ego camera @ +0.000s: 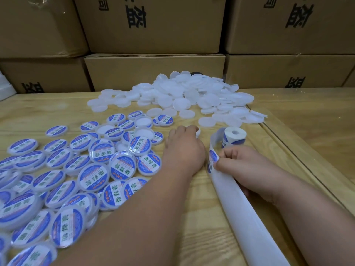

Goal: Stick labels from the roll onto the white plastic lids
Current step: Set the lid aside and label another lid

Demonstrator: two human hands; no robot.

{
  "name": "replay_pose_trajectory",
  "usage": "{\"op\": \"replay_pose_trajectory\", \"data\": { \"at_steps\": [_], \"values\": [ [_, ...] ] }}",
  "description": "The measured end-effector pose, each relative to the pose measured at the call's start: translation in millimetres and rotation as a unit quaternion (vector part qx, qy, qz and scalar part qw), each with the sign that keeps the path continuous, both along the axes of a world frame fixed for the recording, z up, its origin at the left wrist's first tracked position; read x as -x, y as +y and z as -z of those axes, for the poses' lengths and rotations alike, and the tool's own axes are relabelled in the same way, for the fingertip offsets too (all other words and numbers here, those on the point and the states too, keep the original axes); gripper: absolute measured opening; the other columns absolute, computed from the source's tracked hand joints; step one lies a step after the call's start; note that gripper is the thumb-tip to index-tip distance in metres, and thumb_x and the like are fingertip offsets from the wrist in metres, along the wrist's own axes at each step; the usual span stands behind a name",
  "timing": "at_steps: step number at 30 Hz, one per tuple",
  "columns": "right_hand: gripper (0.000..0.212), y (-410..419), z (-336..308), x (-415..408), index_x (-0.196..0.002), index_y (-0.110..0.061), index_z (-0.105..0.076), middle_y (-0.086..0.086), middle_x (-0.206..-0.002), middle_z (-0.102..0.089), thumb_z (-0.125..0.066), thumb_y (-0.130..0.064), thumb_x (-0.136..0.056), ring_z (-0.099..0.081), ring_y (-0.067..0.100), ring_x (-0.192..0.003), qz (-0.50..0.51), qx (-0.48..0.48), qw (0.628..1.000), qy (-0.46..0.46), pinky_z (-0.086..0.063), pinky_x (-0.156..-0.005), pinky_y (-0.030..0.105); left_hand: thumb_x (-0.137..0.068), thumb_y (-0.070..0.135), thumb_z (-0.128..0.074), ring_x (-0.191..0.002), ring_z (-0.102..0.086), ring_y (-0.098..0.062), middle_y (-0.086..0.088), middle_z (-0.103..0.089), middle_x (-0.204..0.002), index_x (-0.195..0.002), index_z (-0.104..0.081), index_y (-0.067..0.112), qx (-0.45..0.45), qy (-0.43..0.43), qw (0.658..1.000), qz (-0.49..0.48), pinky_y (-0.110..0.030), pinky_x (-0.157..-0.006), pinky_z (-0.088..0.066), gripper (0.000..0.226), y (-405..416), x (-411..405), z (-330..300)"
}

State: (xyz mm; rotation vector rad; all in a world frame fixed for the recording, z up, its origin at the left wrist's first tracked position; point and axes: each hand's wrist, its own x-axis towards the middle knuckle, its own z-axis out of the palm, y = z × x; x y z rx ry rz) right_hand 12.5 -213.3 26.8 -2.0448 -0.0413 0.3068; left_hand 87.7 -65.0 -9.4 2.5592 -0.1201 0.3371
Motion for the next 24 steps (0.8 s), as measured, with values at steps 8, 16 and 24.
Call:
{"op": "replay_pose_trajectory", "data": {
  "at_steps": [8, 16, 24],
  "values": [
    [0.02, 7, 5, -1, -0.069, -0.009, -0.056, 0.001, -0.063, -0.047, -0.057, -0.026, -0.079, -0.04, 0.016, -0.059, 0.046, 0.015, 0.991, -0.123, -0.033, -0.061, 0.035, -0.098, 0.041, -0.051, -0.137, -0.032, -0.027, -0.004, -0.045, -0.144, -0.151, -0.036, 0.024, 0.01, -0.005, 0.999, -0.046, -0.037, -0.112, -0.026, 0.058, 7, 43, 2],
    [0.028, 17, 8, -3, -0.078, 0.003, -0.059, 0.01, -0.066, -0.048, -0.057, -0.024, -0.076, -0.04, 0.021, -0.063, 0.058, -0.057, 0.984, -0.159, -0.032, -0.062, 0.036, -0.095, 0.039, -0.06, -0.135, -0.032, -0.022, 0.005, -0.044, -0.14, -0.144, -0.044, 0.042, 0.087, 0.01, 0.995, -0.038, -0.034, -0.109, -0.03, 0.052, 17, 65, 2],
    [0.019, 16, 14, -9, -0.079, 0.008, -0.058, 0.012, -0.065, -0.047, -0.059, -0.01, -0.085, -0.039, 0.021, -0.063, 0.053, -0.054, 0.981, -0.181, -0.031, -0.061, 0.036, -0.091, 0.046, -0.061, -0.126, -0.043, -0.023, 0.009, -0.058, -0.132, -0.134, -0.05, 0.047, 0.059, 0.027, 0.997, -0.034, -0.038, -0.103, -0.035, 0.045, 12, 59, -4]
  ]
}}
